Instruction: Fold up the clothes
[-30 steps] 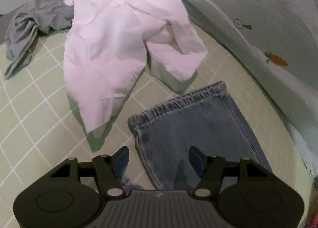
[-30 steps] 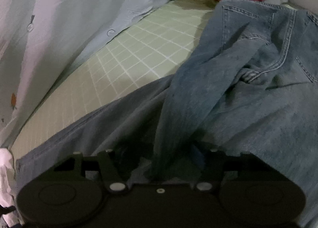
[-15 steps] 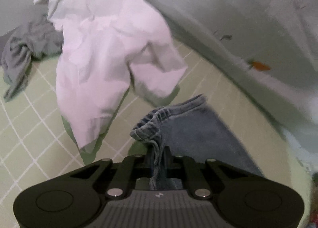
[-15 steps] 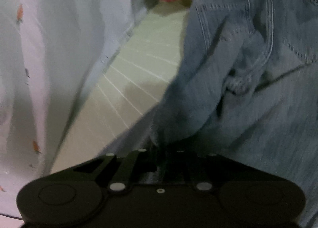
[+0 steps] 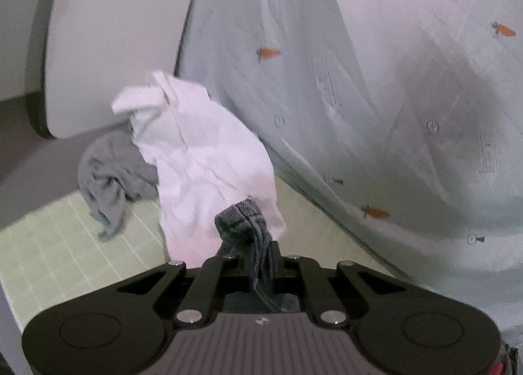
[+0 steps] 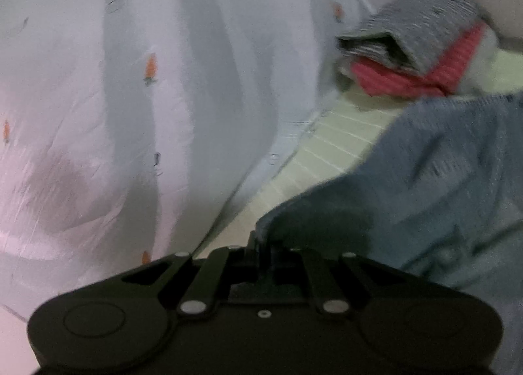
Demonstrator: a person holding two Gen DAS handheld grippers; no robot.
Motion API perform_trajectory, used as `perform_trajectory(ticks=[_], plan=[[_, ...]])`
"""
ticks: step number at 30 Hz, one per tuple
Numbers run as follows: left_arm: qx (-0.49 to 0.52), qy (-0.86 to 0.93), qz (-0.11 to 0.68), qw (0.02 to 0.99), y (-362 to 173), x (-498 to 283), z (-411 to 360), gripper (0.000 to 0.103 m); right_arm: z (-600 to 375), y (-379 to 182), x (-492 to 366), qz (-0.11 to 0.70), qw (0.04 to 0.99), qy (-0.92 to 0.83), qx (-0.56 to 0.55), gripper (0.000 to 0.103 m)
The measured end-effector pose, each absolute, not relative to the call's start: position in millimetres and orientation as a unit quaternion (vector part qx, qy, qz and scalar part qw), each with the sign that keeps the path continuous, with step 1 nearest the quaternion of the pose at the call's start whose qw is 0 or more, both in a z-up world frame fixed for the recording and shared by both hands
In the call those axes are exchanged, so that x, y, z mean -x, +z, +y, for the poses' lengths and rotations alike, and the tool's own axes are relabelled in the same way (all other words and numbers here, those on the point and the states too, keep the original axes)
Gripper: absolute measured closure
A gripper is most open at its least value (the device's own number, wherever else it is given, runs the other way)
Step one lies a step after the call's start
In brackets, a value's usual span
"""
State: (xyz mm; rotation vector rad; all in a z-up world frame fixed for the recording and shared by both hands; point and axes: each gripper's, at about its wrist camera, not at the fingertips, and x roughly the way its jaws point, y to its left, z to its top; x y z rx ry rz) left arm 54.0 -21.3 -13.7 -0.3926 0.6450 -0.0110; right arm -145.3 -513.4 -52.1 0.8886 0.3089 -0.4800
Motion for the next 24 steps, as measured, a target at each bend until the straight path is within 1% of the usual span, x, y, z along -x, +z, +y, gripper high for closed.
perform_trajectory(ticks=[2,5,7,9,10,11,12,13,14,15,16,17,18,19,21,24], plan=[[0.186,0.002,0.311,0.932,-12.0,-56.7,-22.7,0.094,-515.6,-49.7,132.1,0.163,0.872,-0.220,-0.406,0.097],[0.196,0.006,0.331,0.923,-21.7,-77.9,-26.6,0.094,-527.6,-55.7,105.2,0.187,0.872,-0.212,-0.400,0.097],[0.206,-0.002,0.344,0.916,-30.5,-99.9,-31.0,0.094,-541.7,-61.7,83.3,0.196,0.867,-0.213,-0.407,0.097],[0.205,-0.016,0.337,0.919,-38.9,-131.4,-48.1,0.094,-558.4,-68.5,63.6,0.195,0.857,-0.221,-0.422,0.097],[0.204,-0.023,0.333,0.920,-43.1,-147.2,-56.7,0.092,-567.6,-71.4,53.6,0.190,0.852,-0.228,-0.431,0.097],[0.203,-0.031,0.329,0.922,-47.3,-163.0,-65.3,0.086,-575.7,-73.8,43.2,0.184,0.848,-0.239,-0.436,0.095],[0.194,-0.027,0.336,0.921,-53.8,-167.6,-68.7,0.081,-582.3,-76.1,32.9,0.179,0.844,-0.251,-0.438,0.086],[0.185,-0.024,0.343,0.921,-60.4,-171.9,-72.0,0.070,-585.6,-76.2,23.6,0.181,0.843,-0.266,-0.431,0.075],[0.176,-0.020,0.351,0.920,-67.0,-176.2,-75.3,0.057,-586.3,-74.7,15.2,0.187,0.843,-0.283,-0.417,0.048],[0.167,-0.017,0.358,0.919,-73.6,-180.5,-78.6,0.049,-586.9,-73.2,6.8,0.194,0.843,-0.300,-0.402,0.035],[0.158,-0.013,0.365,0.918,-80.3,-184.8,-81.8,0.030,-583.4,-70.4,1.4,0.195,0.848,-0.310,-0.383,0.032],[0.149,-0.010,0.372,0.916,-86.9,-189.1,-85.1,0.022,-576.1,-68.5,-0.5,0.198,0.857,-0.311,-0.360,0.021],[0.139,-0.006,0.379,0.915,-93.5,-193.4,-88.4,0.022,-568.4,-68.1,-1.5,0.205,0.867,-0.307,-0.336,0.010],[0.130,-0.002,0.386,0.913,-100.1,-197.7,-91.7,0.022,-559.9,-70.0,-2.5,0.217,0.874,-0.306,-0.310,0.009],[0.112,0.005,0.400,0.910,-113.3,-206.3,-98.2,0.022,-544.2,-81.8,-3.2,0.255,0.877,-0.308,-0.268,0.009],[0.102,0.011,0.415,0.904,-129.2,-206.9,-100.8,0.022,-524.6,-108.3,0.7,0.318,0.862,-0.304,-0.250,0.009]])
